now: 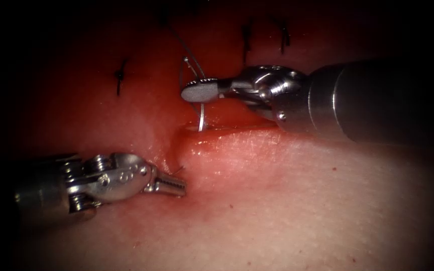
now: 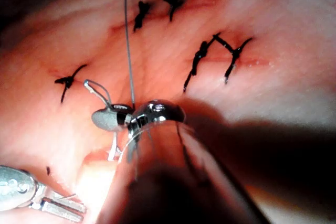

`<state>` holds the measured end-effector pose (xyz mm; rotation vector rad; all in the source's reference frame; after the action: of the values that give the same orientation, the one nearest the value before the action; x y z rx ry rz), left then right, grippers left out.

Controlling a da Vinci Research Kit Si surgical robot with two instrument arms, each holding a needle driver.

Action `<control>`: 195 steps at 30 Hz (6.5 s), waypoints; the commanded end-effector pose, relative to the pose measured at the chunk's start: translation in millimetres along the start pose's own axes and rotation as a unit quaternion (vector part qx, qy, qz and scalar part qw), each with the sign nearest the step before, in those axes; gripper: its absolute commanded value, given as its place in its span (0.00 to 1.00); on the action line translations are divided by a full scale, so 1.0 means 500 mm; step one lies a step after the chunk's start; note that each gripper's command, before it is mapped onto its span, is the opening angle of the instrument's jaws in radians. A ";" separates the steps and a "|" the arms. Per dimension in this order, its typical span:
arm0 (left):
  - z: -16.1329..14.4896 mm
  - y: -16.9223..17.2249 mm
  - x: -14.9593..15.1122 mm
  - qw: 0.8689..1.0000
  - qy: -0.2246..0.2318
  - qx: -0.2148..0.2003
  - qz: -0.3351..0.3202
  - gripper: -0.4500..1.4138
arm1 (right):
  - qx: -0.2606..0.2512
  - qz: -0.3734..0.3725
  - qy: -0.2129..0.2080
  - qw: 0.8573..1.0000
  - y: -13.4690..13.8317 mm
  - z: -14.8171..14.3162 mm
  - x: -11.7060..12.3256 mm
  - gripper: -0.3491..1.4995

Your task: Wound Closure

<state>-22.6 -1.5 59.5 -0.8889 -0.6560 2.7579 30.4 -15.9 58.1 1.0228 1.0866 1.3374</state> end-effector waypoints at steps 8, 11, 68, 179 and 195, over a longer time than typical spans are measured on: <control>-0.0020 -0.0030 0.0022 1.000 0.015 0.000 0.009 0.32 | 0.013 0.028 -0.009 0.999 -0.0012 0.0026 -0.0041 0.00; -0.0025 -0.0033 0.0022 1.000 0.015 0.000 0.011 0.32 | 0.016 0.032 -0.012 0.999 -0.0020 0.0026 -0.0053 0.00; -0.0003 -0.0114 0.0088 0.942 0.262 -0.037 0.207 0.41 | -0.021 0.023 0.043 0.999 0.0006 -0.0119 0.0066 0.78; -0.0424 0.0108 0.0142 0.924 0.368 -0.082 0.065 0.00 | -0.069 -0.299 -0.219 0.926 -0.0090 -0.0029 -0.0098 0.00; -0.0428 0.0078 0.0112 0.941 0.335 -0.040 0.012 0.00 | -0.017 -0.342 -0.171 0.924 -0.0219 0.0003 -0.0095 0.55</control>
<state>-13.8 3.9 38.8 -1.7172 -0.6094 2.2190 32.3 -20.8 46.9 0.7055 1.0290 0.5837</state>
